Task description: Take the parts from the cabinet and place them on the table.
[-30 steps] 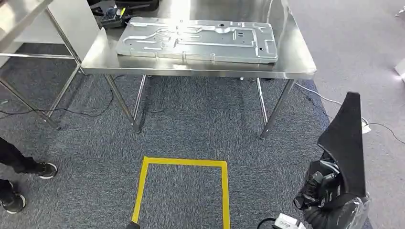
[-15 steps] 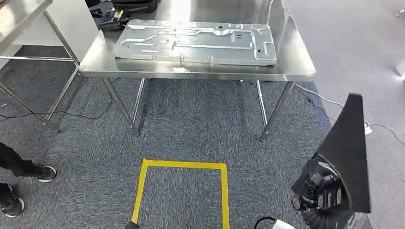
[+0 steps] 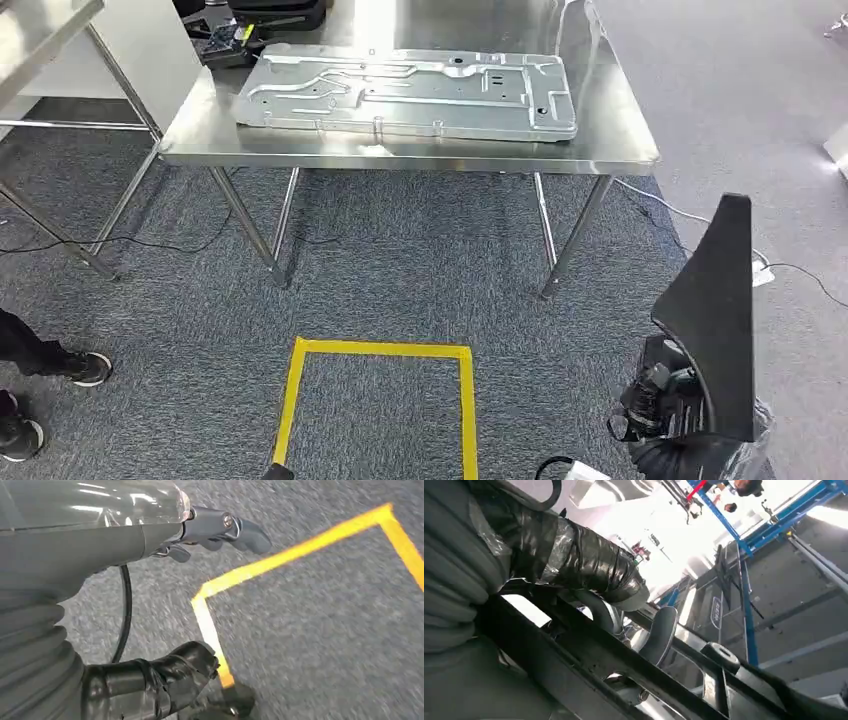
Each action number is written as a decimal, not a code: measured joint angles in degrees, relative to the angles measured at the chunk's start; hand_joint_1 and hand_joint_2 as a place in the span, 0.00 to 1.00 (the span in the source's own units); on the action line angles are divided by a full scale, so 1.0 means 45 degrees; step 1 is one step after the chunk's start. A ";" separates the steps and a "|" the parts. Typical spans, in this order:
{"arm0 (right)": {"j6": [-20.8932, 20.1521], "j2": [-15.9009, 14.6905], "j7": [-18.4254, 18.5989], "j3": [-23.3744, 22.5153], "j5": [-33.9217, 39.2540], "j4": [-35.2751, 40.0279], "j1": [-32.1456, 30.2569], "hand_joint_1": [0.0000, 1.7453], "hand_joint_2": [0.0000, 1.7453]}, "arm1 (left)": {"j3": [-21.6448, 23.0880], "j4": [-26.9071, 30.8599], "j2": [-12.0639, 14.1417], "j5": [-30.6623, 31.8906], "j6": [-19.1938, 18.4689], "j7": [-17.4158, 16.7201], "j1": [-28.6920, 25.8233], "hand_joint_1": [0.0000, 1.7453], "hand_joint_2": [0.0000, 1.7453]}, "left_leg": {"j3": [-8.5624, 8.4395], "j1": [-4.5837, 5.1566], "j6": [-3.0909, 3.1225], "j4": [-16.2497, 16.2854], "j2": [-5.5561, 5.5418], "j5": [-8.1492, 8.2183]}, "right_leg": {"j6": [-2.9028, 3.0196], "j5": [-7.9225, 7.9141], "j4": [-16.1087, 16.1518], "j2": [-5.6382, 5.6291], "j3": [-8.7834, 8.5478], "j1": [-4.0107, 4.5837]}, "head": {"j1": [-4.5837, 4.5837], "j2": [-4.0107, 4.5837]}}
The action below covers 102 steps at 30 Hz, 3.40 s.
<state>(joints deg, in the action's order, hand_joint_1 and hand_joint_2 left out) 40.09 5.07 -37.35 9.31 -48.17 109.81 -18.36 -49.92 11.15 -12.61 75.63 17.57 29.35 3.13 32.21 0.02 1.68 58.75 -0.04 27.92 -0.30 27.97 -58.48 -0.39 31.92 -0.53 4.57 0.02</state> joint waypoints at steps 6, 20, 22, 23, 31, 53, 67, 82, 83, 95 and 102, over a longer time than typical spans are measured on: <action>0.0005 0.0014 -0.0097 0.0000 -0.0107 0.0049 -0.0073 1.00 1.00 | -0.0010 0.0000 -0.0005 0.0010 0.0068 -0.0014 0.0005 0.00 1.00 | -0.0110 -0.0139 0.0320 -0.0291 -0.0007 -0.0166 | -0.0314 0.1886 -0.3697 0.0031 0.1735 -0.0066 | 0.0010 -0.0004; 0.0000 0.0063 -0.0117 0.0000 -0.0291 0.0063 -0.0134 1.00 1.00 | -0.0010 0.0000 -0.0005 0.0005 0.0048 -0.0005 0.0039 0.00 1.00 | 0.1018 -0.0155 -0.0368 0.2404 -0.0170 0.1535 | 0.0325 -0.0096 0.0140 0.0165 -0.0008 -0.0128 | -0.0010 -0.0005; 0.0000 0.0082 -0.0117 0.0000 -0.0301 0.0058 -0.0136 1.00 1.00 | -0.0010 0.0000 -0.0005 0.0005 0.0048 -0.0005 0.0011 0.00 1.00 | 0.1747 -0.0160 -0.0422 0.3865 -0.0147 0.1945 | 0.0339 -0.0082 0.0123 0.0282 -0.0005 -0.0102 | -0.0010 -0.0005; 0.0000 0.0082 -0.0117 0.0000 -0.0316 0.0058 -0.0136 1.00 1.00 | -0.0010 0.0000 -0.0005 0.0005 0.0044 -0.0010 -0.0013 0.00 1.00 | 0.1715 -0.0163 -0.0428 0.3747 -0.0123 0.1680 | 0.0342 -0.0062 0.0108 0.0327 -0.0016 -0.0100 | -0.0010 0.0000; 0.0000 0.0087 0.0000 0.0000 -0.0262 0.0058 -0.0122 1.00 1.00 | -0.0015 0.0000 0.0015 0.0010 -0.0034 0.0020 -0.0012 0.00 1.00 | 0.0019 -0.0034 0.0007 0.0005 0.0172 0.0023 | -0.0082 0.0101 -0.0037 0.0553 -0.0088 0.0001 | -0.0010 -0.0005; 0.0000 -0.0515 0.1506 0.0539 0.0126 -0.0345 0.0132 1.00 1.00 | -0.0015 0.0000 0.0019 0.0039 -0.0496 0.0214 -0.0024 0.00 1.00 | 0.1998 -0.0109 -0.0358 0.3957 -0.0072 0.1682 | 0.0397 0.0175 0.0135 0.0208 -0.0249 -0.0037 | -0.0010 0.0000; 0.0005 -0.0530 0.1292 0.0578 0.0437 -0.0418 0.0228 1.00 1.00 | -0.0010 0.0000 0.0053 0.0136 -0.0491 0.0224 -0.0035 0.00 1.00 | -0.0573 -0.0087 0.0416 -0.0334 -0.0086 0.0223 | -0.0346 0.1864 -0.3461 0.0141 0.1395 -0.0053 | 0.0005 -0.0005; 0.0005 -0.0301 0.0636 0.0151 0.0287 0.0136 0.0348 1.00 1.00 | -0.0005 -0.0010 0.0005 0.0257 -0.0476 0.0248 0.0022 0.00 1.00 | 0.0254 -0.0129 -0.0332 0.3104 -0.0070 0.2306 | 0.0545 -0.0172 0.0075 0.0109 0.0088 0.0017 | -0.0063 0.0000; 0.0005 -0.0297 0.0607 0.0151 0.0287 0.0136 0.0345 1.00 1.00 | -0.0005 -0.0010 0.0005 0.0257 -0.0476 0.0248 0.0001 0.00 1.00 | 0.0698 -0.0158 -0.0381 0.3514 -0.0069 0.2578 | 0.0541 -0.0070 0.0074 0.0096 -0.0023 0.0015 | -0.0063 -0.0005; 0.0005 -0.0296 0.0554 0.0063 0.0311 0.0374 0.0429 1.00 1.00 | -0.0005 -0.0019 0.0015 0.0262 -0.0442 0.0238 -0.0003 0.00 1.00 | -0.0188 -0.0142 0.0238 0.0089 -0.0020 -0.0044 | -0.0211 0.1169 -0.1311 0.0061 -0.0485 -0.0070 | -0.0063 -0.0005; 0.0005 -0.0296 0.0549 -0.0010 0.0384 0.0379 0.0374 1.00 1.00 | -0.0005 -0.0019 0.0010 0.0301 -0.0369 0.0204 -0.0065 0.00 1.00 | -0.0578 0.0001 0.0296 0.0087 -0.0090 0.0376 | 0.0001 -0.0060 -0.1080 0.0059 0.0727 0.0071 | -0.0058 -0.0005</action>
<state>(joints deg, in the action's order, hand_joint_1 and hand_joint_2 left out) 40.11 3.74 -34.88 9.27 -46.45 111.51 -16.68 -49.94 11.06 -12.57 76.98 15.91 30.27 2.84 29.61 0.03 3.01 59.15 -0.45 29.62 -0.30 27.70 -63.34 -0.12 35.19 -0.21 4.31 0.00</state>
